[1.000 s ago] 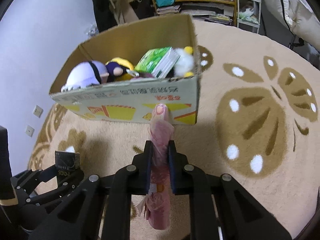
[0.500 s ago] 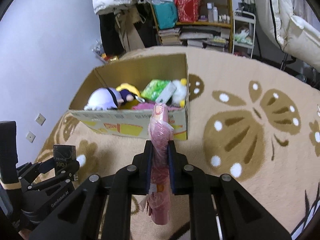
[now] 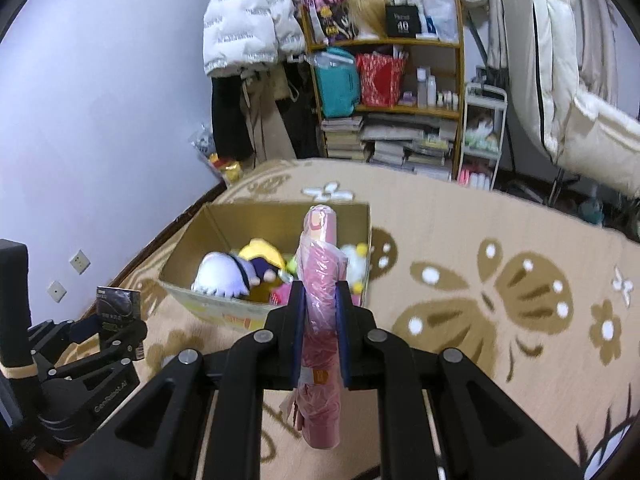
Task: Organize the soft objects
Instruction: 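Lift the pink roll with the right tool while the left tool carries the black tissue box over the box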
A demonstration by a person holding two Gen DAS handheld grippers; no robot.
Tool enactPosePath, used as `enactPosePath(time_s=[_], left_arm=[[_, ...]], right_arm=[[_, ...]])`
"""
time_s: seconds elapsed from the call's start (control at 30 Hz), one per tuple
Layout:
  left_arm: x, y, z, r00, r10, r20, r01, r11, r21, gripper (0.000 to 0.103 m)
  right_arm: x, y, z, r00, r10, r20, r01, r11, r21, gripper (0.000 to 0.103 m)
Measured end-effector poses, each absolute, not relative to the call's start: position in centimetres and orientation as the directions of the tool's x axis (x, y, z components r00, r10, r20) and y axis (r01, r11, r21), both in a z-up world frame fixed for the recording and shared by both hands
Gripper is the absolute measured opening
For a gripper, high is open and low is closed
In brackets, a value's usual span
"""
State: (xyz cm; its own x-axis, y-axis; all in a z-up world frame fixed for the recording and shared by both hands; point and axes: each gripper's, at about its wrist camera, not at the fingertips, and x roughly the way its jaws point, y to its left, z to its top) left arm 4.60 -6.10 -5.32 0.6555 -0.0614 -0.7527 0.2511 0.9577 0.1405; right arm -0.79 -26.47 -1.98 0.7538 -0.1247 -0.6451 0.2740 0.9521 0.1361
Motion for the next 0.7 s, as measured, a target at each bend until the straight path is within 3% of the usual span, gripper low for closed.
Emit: enactPosePath(time_s=[0.17, 0.7], left_arm=[[5.6, -6.8, -3.5, 0.729, -0.020, -0.684, 0.232, 0.948, 0.219, 0.046], [13.2, -8.8, -1.8, 0.742, -0.082, -0.665, 0.239, 0.960, 0.147, 0.046]], right_arm=[[0.0, -26.7, -0.4, 0.782, -0.160, -0.602, 0.277, 0.955, 0.106, 0.015], [5.1, -28.1, -0.4, 0.800, -0.155, -0.579, 0.258, 0.961, 0.099, 0.015]])
